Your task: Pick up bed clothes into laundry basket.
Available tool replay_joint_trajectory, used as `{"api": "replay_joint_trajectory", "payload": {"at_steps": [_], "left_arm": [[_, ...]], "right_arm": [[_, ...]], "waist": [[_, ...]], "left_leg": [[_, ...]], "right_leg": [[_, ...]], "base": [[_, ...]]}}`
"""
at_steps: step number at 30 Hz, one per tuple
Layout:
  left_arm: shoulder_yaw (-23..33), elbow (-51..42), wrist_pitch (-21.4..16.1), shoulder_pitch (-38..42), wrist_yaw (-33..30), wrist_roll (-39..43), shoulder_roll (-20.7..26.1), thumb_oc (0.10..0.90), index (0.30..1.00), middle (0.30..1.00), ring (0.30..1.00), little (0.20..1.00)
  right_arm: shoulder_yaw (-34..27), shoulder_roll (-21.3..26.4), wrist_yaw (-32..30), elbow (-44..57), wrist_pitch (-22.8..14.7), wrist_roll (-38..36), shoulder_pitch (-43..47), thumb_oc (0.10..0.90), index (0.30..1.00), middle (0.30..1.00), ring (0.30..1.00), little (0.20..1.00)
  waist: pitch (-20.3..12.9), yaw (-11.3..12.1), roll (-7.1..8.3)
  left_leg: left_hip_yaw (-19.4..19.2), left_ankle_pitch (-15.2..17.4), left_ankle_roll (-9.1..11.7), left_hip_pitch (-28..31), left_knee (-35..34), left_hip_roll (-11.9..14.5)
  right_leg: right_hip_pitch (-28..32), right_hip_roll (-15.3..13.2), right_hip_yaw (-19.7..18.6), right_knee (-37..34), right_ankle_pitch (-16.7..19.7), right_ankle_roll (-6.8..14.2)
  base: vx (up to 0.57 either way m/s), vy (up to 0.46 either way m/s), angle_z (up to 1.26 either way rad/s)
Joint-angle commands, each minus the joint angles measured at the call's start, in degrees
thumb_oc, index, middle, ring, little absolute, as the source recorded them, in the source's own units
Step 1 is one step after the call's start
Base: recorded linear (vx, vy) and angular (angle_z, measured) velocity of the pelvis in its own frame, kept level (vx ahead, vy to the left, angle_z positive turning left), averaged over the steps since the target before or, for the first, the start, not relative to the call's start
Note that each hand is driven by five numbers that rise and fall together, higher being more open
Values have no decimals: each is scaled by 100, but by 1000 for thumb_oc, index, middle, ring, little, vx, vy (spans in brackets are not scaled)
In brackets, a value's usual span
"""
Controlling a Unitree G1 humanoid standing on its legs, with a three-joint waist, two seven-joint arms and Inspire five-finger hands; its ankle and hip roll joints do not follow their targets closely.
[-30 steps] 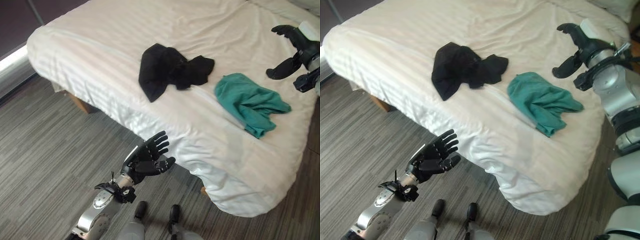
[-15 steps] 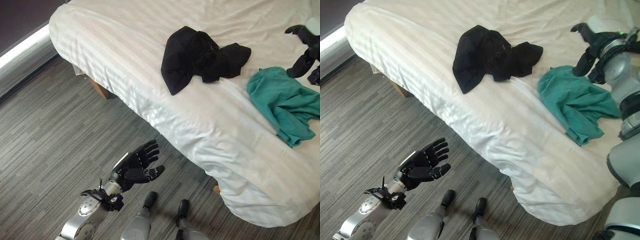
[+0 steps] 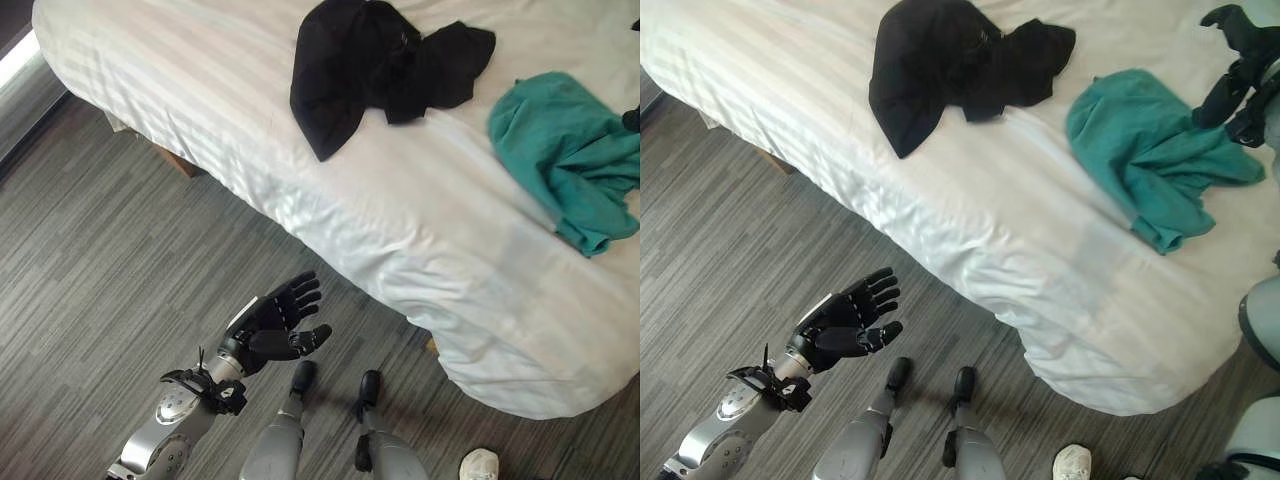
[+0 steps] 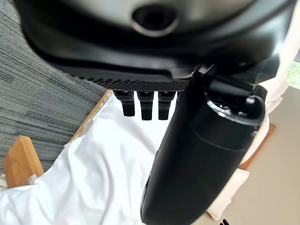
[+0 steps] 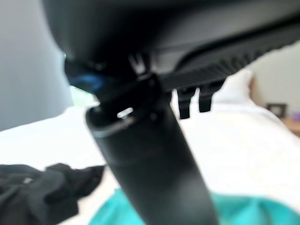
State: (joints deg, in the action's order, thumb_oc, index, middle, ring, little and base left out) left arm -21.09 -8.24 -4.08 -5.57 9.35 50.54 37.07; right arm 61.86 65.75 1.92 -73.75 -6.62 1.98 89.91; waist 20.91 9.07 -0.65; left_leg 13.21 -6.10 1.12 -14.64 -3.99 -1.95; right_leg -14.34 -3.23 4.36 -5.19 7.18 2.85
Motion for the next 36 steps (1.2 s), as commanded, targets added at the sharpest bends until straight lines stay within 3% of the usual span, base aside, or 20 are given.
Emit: {"api": "replay_joint_trajectory", "payload": {"at_steps": [1,4,7,11,12,13,16,17,18,21,23,27,32,35,36], "left_arm": [[443,-1278,-549,-103,21,64,-29,800,900,900,900,900],[506,-1277,-563,-98,-67,-18,-194,800,900,900,900,900],[512,-1167,-552,-48,-190,-176,-549,800,900,900,900,900],[464,-1210,-581,101,-206,-335,-538,800,900,900,900,900],[456,-1230,-596,124,-218,-347,-521,800,900,900,900,900],[464,-1246,-598,141,-245,-348,-511,800,900,900,900,900],[427,-1199,-621,232,-315,-344,-563,800,900,900,900,900],[515,-1187,-640,221,-347,-374,-572,800,900,900,900,900],[618,-1212,-647,152,-383,-394,-606,800,900,900,900,900],[828,-1215,-676,70,-406,-341,-709,800,900,900,900,900],[1060,-1105,-695,38,-452,-401,-790,800,900,900,900,900],[1187,-883,-646,-23,-486,-447,-851,800,900,900,900,900],[1762,-642,-612,-175,-419,-847,-822,800,900,900,900,900],[1796,-636,-619,-185,-404,-934,-812,800,900,900,900,900],[1848,-478,-647,-84,-369,-1222,-738,800,900,900,900,900]], "right_arm": [[-197,590,-527,-535,253,-118,391,800,900,900,900,900],[-611,572,-555,-644,264,-164,9,800,900,900,900,900],[-1453,320,-542,-578,241,-408,-877,800,900,900,900,900],[-1637,100,-362,-399,165,-583,-1243,800,900,900,900,900],[-1648,104,-359,-354,153,-641,-1250,458,387,387,387,387],[-1645,119,-385,-284,130,-660,-1253,400,300,300,300,300],[-1850,195,-510,688,-39,-891,-1652,400,300,300,300,300],[-2124,328,-592,1586,-90,-948,-2075,400,300,300,300,300],[-2632,483,-698,2632,-117,-875,-2771,400,300,300,300,300],[-3912,519,-788,3974,-220,-499,-4513,400,300,300,300,300],[-5573,72,-709,5129,-179,-221,-6706,400,300,300,300,300],[-6684,-570,-510,5471,-72,31,-8444,400,300,300,300,300],[-7415,-1668,-163,5629,87,553,-10317,400,300,300,300,300],[-7490,-1814,-131,5654,91,536,-10488,400,300,300,300,300],[-7463,-2092,-97,5543,93,422,-10604,400,300,300,300,300]], "waist": [[138,136,-153],[276,228,-257],[502,296,-400],[616,227,-430],[623,203,-426],[620,185,-418],[631,66,-318],[623,-7,-274],[612,-94,-218],[536,-261,-157],[438,-453,-81],[261,-438,-41],[-229,-602,37],[-305,-626,53],[-490,-699,99]], "left_leg": [[-62,-281,132,-470,-94,3],[-61,-327,124,-677,-73,-51],[-148,-396,135,-985,-35,-65],[-167,-443,170,-986,-48,-49],[-161,-445,176,-969,-59,-50],[-172,-443,183,-948,-70,-48],[-174,-413,188,-832,-96,-26],[-183,-396,197,-767,-101,-4],[-192,-376,197,-717,-101,7],[-164,-327,199,-601,-101,12],[-117,-307,209,-447,-101,17],[-67,-257,195,-211,-101,29],[45,-173,214,330,-101,72],[86,-164,233,404,-101,82],[115,-170,308,512,-101,157]], "right_leg": [[-452,-39,-251,519,-302,173],[-724,-31,-270,674,-308,150],[-1116,19,-320,860,-300,123],[-1132,37,-325,863,-301,115],[-1118,49,-337,865,-310,114],[-1092,50,-340,859,-313,117],[-969,69,-333,832,-344,133],[-916,77,-348,816,-355,136],[-856,81,-357,786,-358,136],[-681,51,-313,712,-401,140],[-475,21,-251,670,-455,143],[-225,20,-127,742,-611,130],[249,75,32,1120,-1006,29],[384,84,70,1080,-1032,8],[608,155,62,957,-1038,-40]], "base": [[-168,-11,1],[-85,-5,2],[-60,4,-10],[-8,-5,-4],[10,33,-1],[0,0,0],[0,0,0],[0,0,0],[0,0,0],[0,0,0],[8,4,-2],[37,-5,13],[54,-63,13],[21,-90,26],[3,-138,28]]}}
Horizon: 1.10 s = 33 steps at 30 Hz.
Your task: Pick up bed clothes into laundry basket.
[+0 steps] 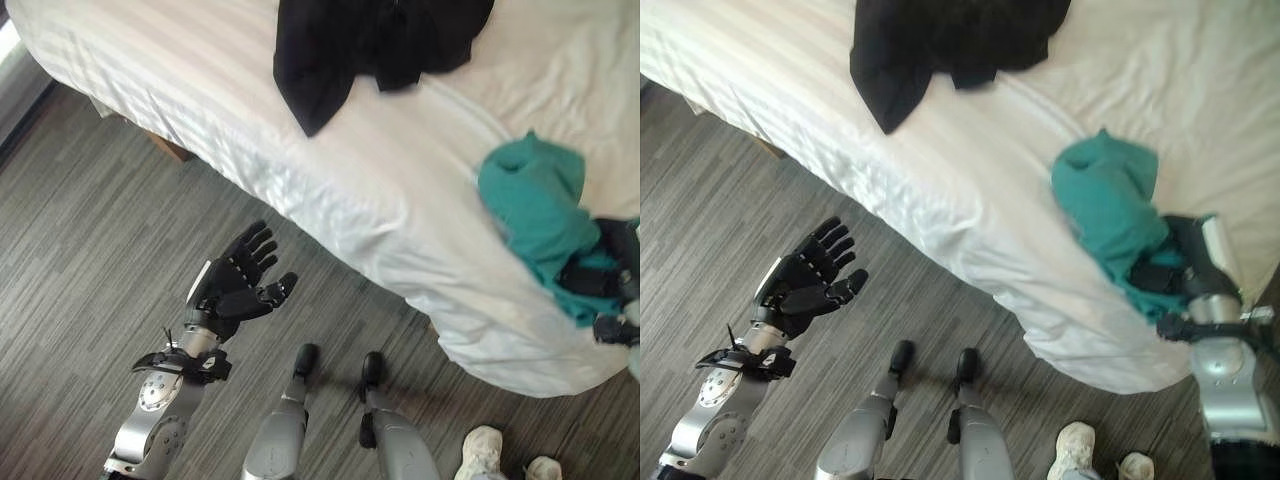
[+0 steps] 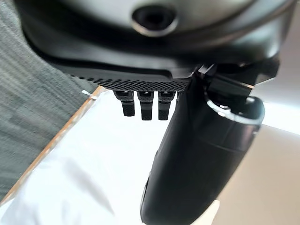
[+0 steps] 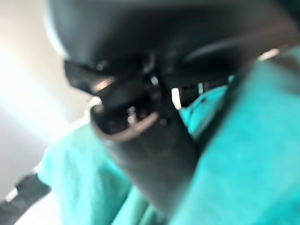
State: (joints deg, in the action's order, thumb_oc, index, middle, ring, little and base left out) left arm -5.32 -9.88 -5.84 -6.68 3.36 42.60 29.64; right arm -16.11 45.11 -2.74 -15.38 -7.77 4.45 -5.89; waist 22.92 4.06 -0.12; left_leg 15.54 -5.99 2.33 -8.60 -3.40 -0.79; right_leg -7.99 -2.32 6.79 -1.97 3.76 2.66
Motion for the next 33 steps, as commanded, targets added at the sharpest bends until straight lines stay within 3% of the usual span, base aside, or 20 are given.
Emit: {"api": "replay_joint_trajectory", "payload": {"at_steps": [1,3,4,6,8,10,13,15,18,20,22,24,28,29,30,33], "left_arm": [[278,-77,-495,171,209,-631,82,800,900,900,900,900],[331,142,-495,324,85,-798,111,800,900,900,900,900],[333,600,-394,786,-219,-1160,145,800,900,900,900,900],[334,767,-220,1219,-414,-1733,267,800,900,900,900,900],[237,896,-177,1612,-505,-1845,304,800,900,900,900,900],[-36,1407,-83,2810,-837,-2270,568,800,900,900,900,900],[-341,1819,-235,3742,-1070,-2260,721,800,900,900,900,900],[-394,1897,-329,3950,-1111,-2228,823,800,900,900,900,900],[-474,2075,-437,4301,-1247,-2157,1084,800,900,900,900,900],[-672,2473,-443,4781,-1338,-2141,1356,800,900,900,900,900],[-786,2626,-450,5053,-1370,-2087,1508,800,900,900,900,900],[-1086,2895,-445,5487,-1367,-2082,1613,800,900,900,900,900],[-1262,3287,-421,6028,-1450,-2107,1840,800,900,900,900,900],[-1352,3522,-368,6259,-1404,-2093,1972,800,900,900,900,900],[-1395,3649,-376,6440,-1444,-2088,1998,800,900,900,900,900],[-1677,4241,-375,7041,-1524,-2042,2100,800,900,900,900,900]], "right_arm": [[461,-170,369,-279,200,98,-917,400,300,300,300,300],[572,-244,416,-221,196,51,-842,400,300,300,300,300],[755,-311,452,-182,219,-76,-688,400,300,300,300,300],[771,-296,479,-121,319,-137,-594,400,300,300,300,300],[700,-299,487,-22,369,-185,-595,400,300,300,300,300],[479,-203,507,394,447,-257,-668,400,300,300,300,300],[530,-55,470,586,420,-342,-467,400,300,300,300,300],[649,-89,417,607,381,-422,-276,400,300,300,300,300],[872,-304,419,645,382,-423,-72,400,300,300,300,300],[1138,-461,407,597,367,-451,161,400,300,300,300,300],[1390,-602,452,622,350,-444,308,400,300,300,300,300],[1615,-681,500,629,369,-431,360,400,300,300,300,300],[1708,-750,556,686,387,-421,424,400,300,300,300,300],[1664,-688,549,660,396,-424,395,400,300,300,300,300],[1655,-662,531,616,390,-432,368,400,300,300,300,300],[1704,-717,551,527,371,-523,331,400,300,300,300,300]], "waist": [[-727,-241,101],[-740,-250,163],[-760,-291,268],[-824,-310,316],[-849,-362,331],[-1081,-595,317],[-1117,-575,273],[-1134,-519,262],[-1368,-522,240],[-1444,-504,295],[-1415,-481,289],[-1381,-574,283],[-1387,-630,292],[-1351,-682,351],[-1343,-716,392],[-1441,-756,543]], "left_leg": [[-172,-148,255,-33,-5,141],[-251,-64,293,-81,354,173],[-384,-25,337,-250,1023,225],[-285,-167,313,-426,1213,229],[-247,-193,295,-567,1212,196],[-408,-344,235,-879,696,233],[-501,-534,246,-981,168,181],[-628,-626,271,-937,92,186],[-949,-434,129,-702,369,296],[-1179,-160,-56,-505,577,259],[-1370,-113,-146,-266,543,280],[-1445,-69,-208,-36,394,244],[-1699,43,-178,270,108,297],[-1759,131,-155,290,142,308],[-1764,133,-158,296,175,317],[-1798,189,-164,314,146,292]], "right_leg": [[80,108,-270,564,-676,-40],[164,114,-302,530,-662,-64],[362,153,-362,448,-648,-137],[539,180,-440,365,-655,-177],[581,147,-450,346,-666,-169],[697,175,-606,313,-686,-99],[848,293,-902,358,-801,-35],[1000,309,-1141,394,-924,10],[1249,30,-1347,634,-1149,192],[1164,-190,-1547,1190,-1277,335],[927,-206,-1605,1690,-1068,458],[682,-209,-1551,2044,-753,531],[365,-260,-1075,1429,-621,585],[312,-306,-839,961,-500,631],[333,-345,-829,999,-362,671],[478,-339,-808,654,-395,626]], "base": [[-5,-177,21],[-26,-113,4],[-10,-118,-11],[9,-85,-7],[53,19,6],[199,95,16],[201,108,-26],[248,194,-79],[339,310,-83],[330,338,-85],[230,220,-68],[143,152,-45],[79,81,-29],[114,56,-64],[127,36,-46],[77,1,-6]]}}
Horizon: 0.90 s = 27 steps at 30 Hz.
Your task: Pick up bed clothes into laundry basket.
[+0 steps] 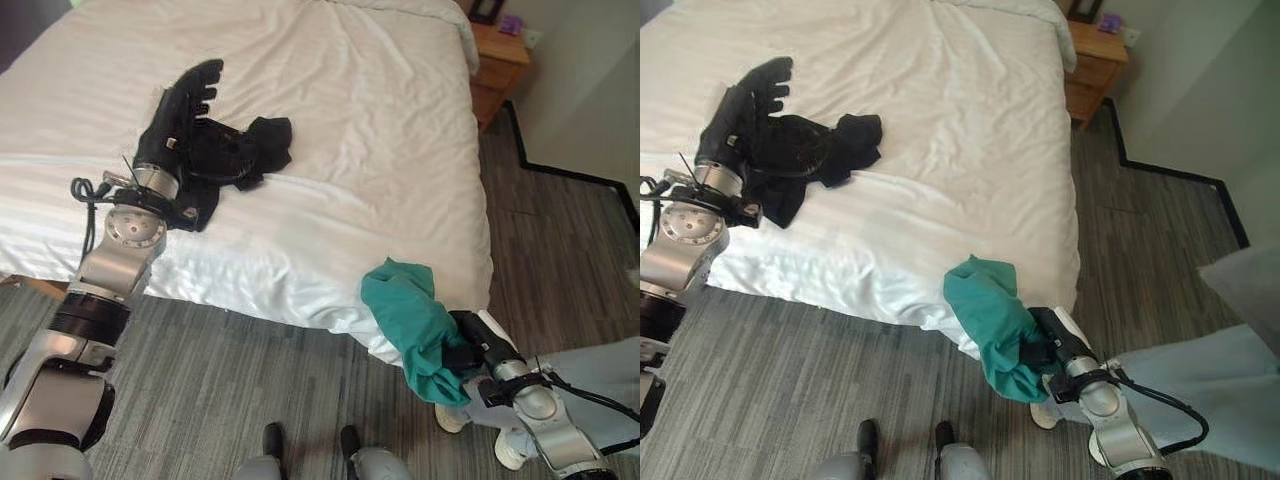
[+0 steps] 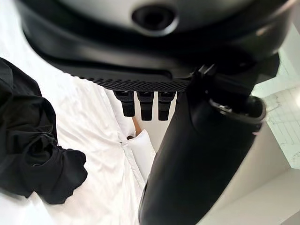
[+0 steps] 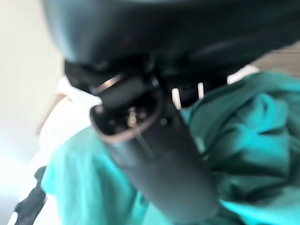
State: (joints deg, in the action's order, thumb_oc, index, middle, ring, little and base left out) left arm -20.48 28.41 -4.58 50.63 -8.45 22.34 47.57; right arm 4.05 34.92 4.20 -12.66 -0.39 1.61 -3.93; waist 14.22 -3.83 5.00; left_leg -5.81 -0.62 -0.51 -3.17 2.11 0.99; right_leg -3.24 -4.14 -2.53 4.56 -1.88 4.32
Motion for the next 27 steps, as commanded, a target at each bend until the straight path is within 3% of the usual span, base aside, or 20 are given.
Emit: {"api": "replay_joint_trajectory", "payload": {"at_steps": [1,8,9,11,13,17,18,23,27], "left_arm": [[-362,813,-470,1674,-300,52,459,800,900,900,900,900],[-2418,2956,-236,4142,-269,-1182,1229,800,900,900,900,900],[-2496,3012,-244,4307,-335,-1155,1305,800,900,900,900,900],[-2565,2999,-235,4378,-362,-1223,1379,800,900,900,900,900],[-2985,2958,-214,4702,-336,-1641,1660,800,900,900,900,900],[-2993,2961,-214,4711,-335,-1639,1659,800,900,900,900,900],[-3139,3140,-233,4909,-523,-1842,1787,800,900,900,900,900],[-3138,3328,-215,4994,-660,-1832,1931,800,900,900,900,900],[-3294,3372,-209,5209,-743,-1847,1933,800,900,900,900,900]], "right_arm": [[-284,335,-91,271,-375,-265,146,400,300,300,300,300],[-122,385,19,246,-495,-558,-97,400,300,300,300,300],[-93,268,7,222,-515,-598,-170,400,300,300,300,300],[-78,248,-4,222,-525,-610,-193,400,300,300,300,300],[-63,260,39,222,-532,-591,-273,400,300,300,300,300],[-63,256,39,222,-532,-591,-271,400,300,300,300,300],[-158,232,53,394,-694,-871,-580,400,300,300,300,300],[-3,68,64,556,-756,-851,-638,400,300,300,300,300],[-55,43,34,633,-800,-914,-783,400,300,300,300,300]], "waist": [[-624,18,84],[-897,-255,464],[-906,-281,558],[-913,-276,605],[-913,-248,681],[-912,-247,685],[-696,-345,1170],[-580,-343,1436],[-470,-348,1527]], "left_leg": [[261,-343,138,-200,-453,137],[206,-400,258,-410,-661,318],[185,-396,266,-464,-660,332],[174,-387,272,-500,-653,344],[127,-350,276,-525,-640,376],[126,-350,276,-525,-639,376],[225,-350,315,-843,-558,575],[176,-307,305,-984,-535,645],[148,-336,327,-1072,-584,698]], "right_leg": [[66,-171,153,-115,255,481],[80,-35,121,-697,419,555],[50,-39,102,-747,469,583],[22,-42,77,-745,503,594],[-11,-44,16,-785,544,616],[-12,-45,15,-784,544,616],[-238,108,-40,-858,669,579],[-385,156,-110,-845,744,608],[-493,176,-90,-874,788,617]], "base": [[158,-21,-1],[109,-22,-9],[69,6,-5],[44,11,-9],[62,27,-11],[27,-25,-6],[76,-116,3],[24,-17,-6],[6,3,-16]]}}
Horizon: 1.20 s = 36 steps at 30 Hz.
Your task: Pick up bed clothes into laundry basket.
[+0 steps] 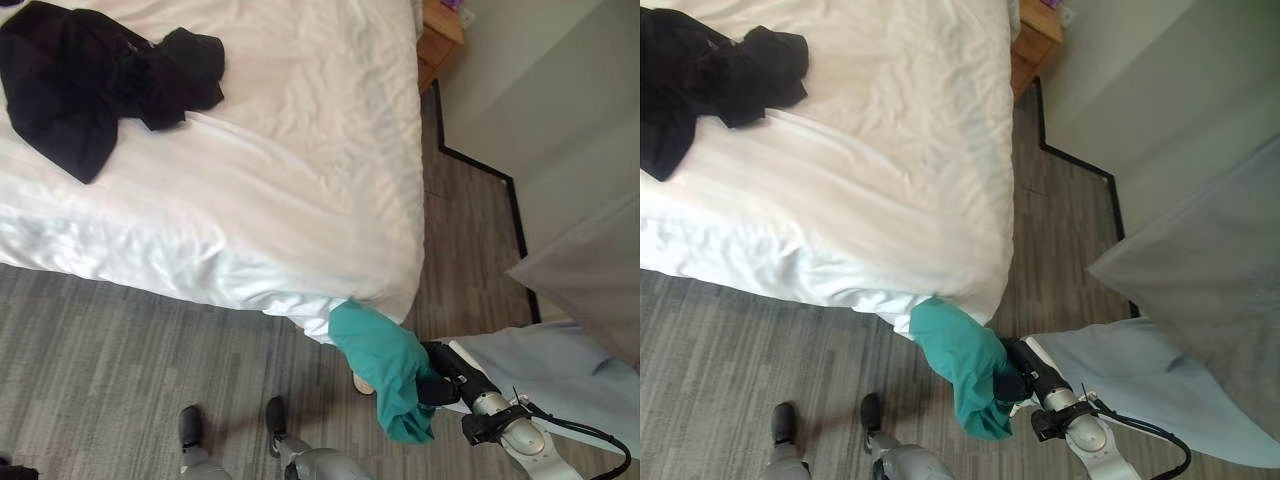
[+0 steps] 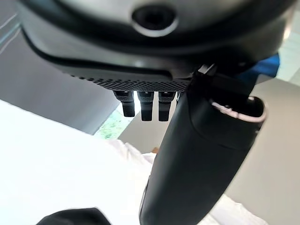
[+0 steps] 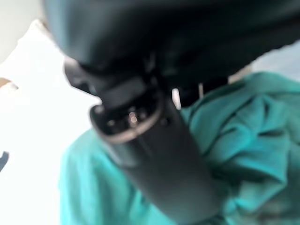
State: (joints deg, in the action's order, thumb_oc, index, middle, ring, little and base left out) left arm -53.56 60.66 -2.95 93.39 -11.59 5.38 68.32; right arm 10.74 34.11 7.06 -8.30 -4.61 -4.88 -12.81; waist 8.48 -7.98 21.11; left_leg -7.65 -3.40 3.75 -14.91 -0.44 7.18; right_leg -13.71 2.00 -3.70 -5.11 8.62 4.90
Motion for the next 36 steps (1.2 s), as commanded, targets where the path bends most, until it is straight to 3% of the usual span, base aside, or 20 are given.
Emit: {"api": "replay_joint_trajectory", "payload": {"at_steps": [1,5,12,21,27,28,31,36], "left_arm": [[36,149,-371,939,-463,-126,-134,800,900,900,900,900],[136,195,-358,833,-515,-126,-313,800,900,900,900,900],[64,324,-353,993,-617,-131,-589,800,900,900,900,900],[-167,413,-291,952,-625,-442,-624,800,900,900,900,900],[-267,580,-220,841,-531,-659,-647,800,900,900,900,900],[-108,586,-227,654,-438,-561,-631,400,300,300,300,300],[292,617,-235,242,-377,-437,-754,400,300,300,300,300],[394,687,-197,31,-263,-521,-942,400,300,300,300,300]], "right_arm": [[-761,98,-242,250,-399,-311,35,400,300,300,300,300],[-752,89,-239,310,-432,-348,-100,400,300,300,300,300],[-778,206,-304,396,-509,-525,-91,400,300,300,300,300],[-780,148,-397,516,-585,-565,-194,400,300,300,300,300],[-920,164,-465,463,-699,-677,-298,400,300,300,300,300],[-930,132,-459,463,-693,-653,-364,400,300,300,300,300],[-918,136,-473,471,-675,-590,-422,400,300,300,300,300],[-785,253,-396,476,-687,-597,-393,400,300,300,300,300]], "waist": [[123,57,-74],[168,23,-72],[390,-138,78],[575,-268,143],[683,-425,282],[723,-410,321],[723,-422,311],[672,-415,337]], "left_leg": [[332,-57,-97,94,-330,68],[379,-46,-98,11,-317,41],[496,-91,-71,-455,-151,96],[603,-42,-104,-776,24,110],[696,-23,-90,-1215,257,150],[747,-31,-84,-1306,281,152],[797,-46,-75,-1326,258,137],[800,-75,-30,-1212,200,160]], "right_leg": [[545,-445,32,84,-249,562],[503,-461,96,75,-309,552],[196,-403,158,46,-286,522],[-5,-399,126,71,-182,526],[-278,-355,163,80,-133,510],[-326,-351,202,92,-136,502],[-350,-329,243,93,-164,489],[-305,-283,255,113,-293,444]], "base": [[0,0,0],[-6,-2,1],[-53,-28,11],[-7,2,-4],[-40,-16,5],[-3,-33,7],[-5,-18,9],[-1,0,1]]}}
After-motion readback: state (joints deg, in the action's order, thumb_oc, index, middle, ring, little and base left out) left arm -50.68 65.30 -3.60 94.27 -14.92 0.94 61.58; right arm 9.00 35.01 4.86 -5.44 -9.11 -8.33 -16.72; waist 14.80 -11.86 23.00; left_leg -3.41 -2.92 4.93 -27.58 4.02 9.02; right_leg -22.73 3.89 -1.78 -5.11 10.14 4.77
